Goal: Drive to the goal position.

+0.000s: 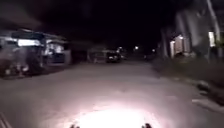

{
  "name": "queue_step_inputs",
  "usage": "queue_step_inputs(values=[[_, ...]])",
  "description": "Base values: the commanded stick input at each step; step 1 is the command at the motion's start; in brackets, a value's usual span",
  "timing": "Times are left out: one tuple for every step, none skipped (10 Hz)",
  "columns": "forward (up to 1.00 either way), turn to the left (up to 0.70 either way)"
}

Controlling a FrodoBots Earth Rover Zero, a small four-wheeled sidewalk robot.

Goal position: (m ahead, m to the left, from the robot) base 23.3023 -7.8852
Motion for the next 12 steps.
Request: queue_step_inputs(values=[[0.56, -0.06], [0.68, 0.00], [0.70, 0.00], [0.70, 0.00], [0.70, 0.00], [0.70, 0.00], [0.70, 0.00], [0.70, 0.00], [0.70, 0.00], [0.70, -0.03], [0.70, -0.09], [0.70, -0.35]])
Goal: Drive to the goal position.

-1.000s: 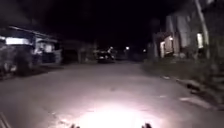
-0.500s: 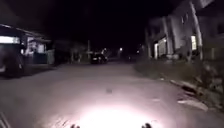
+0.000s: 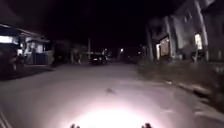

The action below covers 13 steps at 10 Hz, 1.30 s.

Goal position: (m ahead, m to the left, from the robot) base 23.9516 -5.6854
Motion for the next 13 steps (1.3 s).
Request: queue_step_inputs(values=[[0.70, -0.35], [0.70, -0.34], [0.70, -0.05], [0.70, 0.00], [0.70, 0.00], [0.70, 0.00], [0.70, 0.00], [0.70, 0.00], [0.70, 0.00], [0.70, 0.00], [0.70, 0.00], [0.70, 0.00], [0.70, 0.00]])
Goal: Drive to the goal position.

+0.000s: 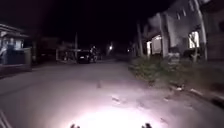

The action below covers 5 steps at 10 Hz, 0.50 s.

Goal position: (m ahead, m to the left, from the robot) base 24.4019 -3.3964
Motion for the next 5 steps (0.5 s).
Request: queue_step_inputs(values=[[0.70, 0.00], [0.70, 0.00], [0.70, 0.00], [0.70, 0.00], [0.70, 0.00]])
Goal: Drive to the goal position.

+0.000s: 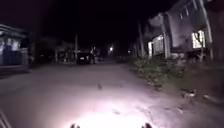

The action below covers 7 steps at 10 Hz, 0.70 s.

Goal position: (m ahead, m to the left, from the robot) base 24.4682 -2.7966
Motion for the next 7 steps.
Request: queue_step_inputs(values=[[0.70, 0.00], [0.70, 0.00], [0.70, 0.00], [0.70, 0.00], [0.70, 0.00], [0.70, 0.00], [0.70, 0.00]])
